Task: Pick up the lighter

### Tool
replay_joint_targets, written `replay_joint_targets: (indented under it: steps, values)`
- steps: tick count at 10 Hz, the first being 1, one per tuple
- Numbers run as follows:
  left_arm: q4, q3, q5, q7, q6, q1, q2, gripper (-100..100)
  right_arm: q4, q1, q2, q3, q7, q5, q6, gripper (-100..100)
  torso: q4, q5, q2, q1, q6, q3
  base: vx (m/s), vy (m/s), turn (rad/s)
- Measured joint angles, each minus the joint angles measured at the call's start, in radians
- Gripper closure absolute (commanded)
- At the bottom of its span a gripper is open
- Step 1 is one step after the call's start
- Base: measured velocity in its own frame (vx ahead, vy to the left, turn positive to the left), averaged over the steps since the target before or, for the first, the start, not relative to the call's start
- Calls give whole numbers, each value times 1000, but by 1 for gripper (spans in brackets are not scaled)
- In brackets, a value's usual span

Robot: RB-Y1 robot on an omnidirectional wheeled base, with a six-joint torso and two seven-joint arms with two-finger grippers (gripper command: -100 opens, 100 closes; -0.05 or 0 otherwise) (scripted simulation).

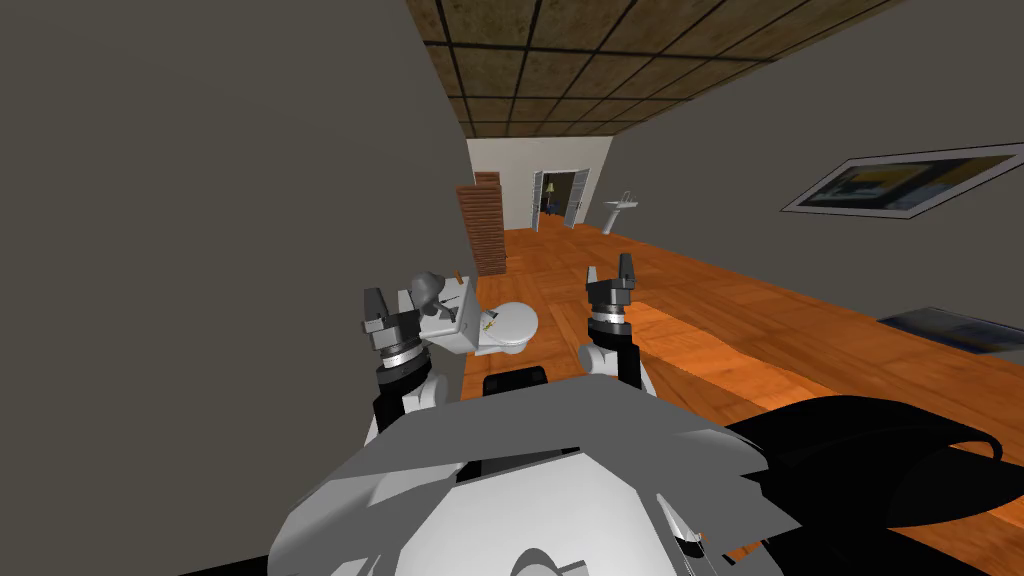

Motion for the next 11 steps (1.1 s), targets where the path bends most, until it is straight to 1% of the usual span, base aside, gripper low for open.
replay_joint_targets:
  steps: [1, 3, 4, 6, 8, 9, 11]
  values:
    - [4, 1, 1, 1, 3, 2, 19, -100, 0, 0, 0, 0, 0, 0, 0, 0, 0, 0, 0, 0, 0, 0, -10, -2, -49]
    - [10, 7, 7, 8, 24, 8, 73, -100, 0, 0, 0, 0, 0, 0, 0, 0, 0, 0, 1, 0, 0, 1, -18, -4, -61]
    - [11, 5, 7, 10, 42, 13, 99, -100, 0, 0, 0, 0, 0, 0, 0, 0, 0, 0, 1, 0, 0, 1, -22, -4, -67]
    - [11, 12, 17, 22, 82, 33, 163, -100, 0, 0, 0, 0, 0, 0, 0, 0, 0, 0, 2, 0, 0, 1, -31, -6, -98]
    - [29, 10, 22, 30, 117, 54, 221, -100, 0, 0, 0, 0, 0, 0, 0, 0, 1, 0, 3, 0, 0, 2, -43, 1, -106]
    - [23, 13, 28, 37, 147, 66, 250, -100, 0, 0, 0, 0, 0, 0, 0, 0, 1, 0, 3, 0, 0, 2, -33, 1, -24]
    - [31, 19, 36, 47, 176, 79, 293, -100, 0, 0, 0, 0, 0, 0, 0, 0, 0, 0, 2, 0, 0, 1, -33, -4, -83]
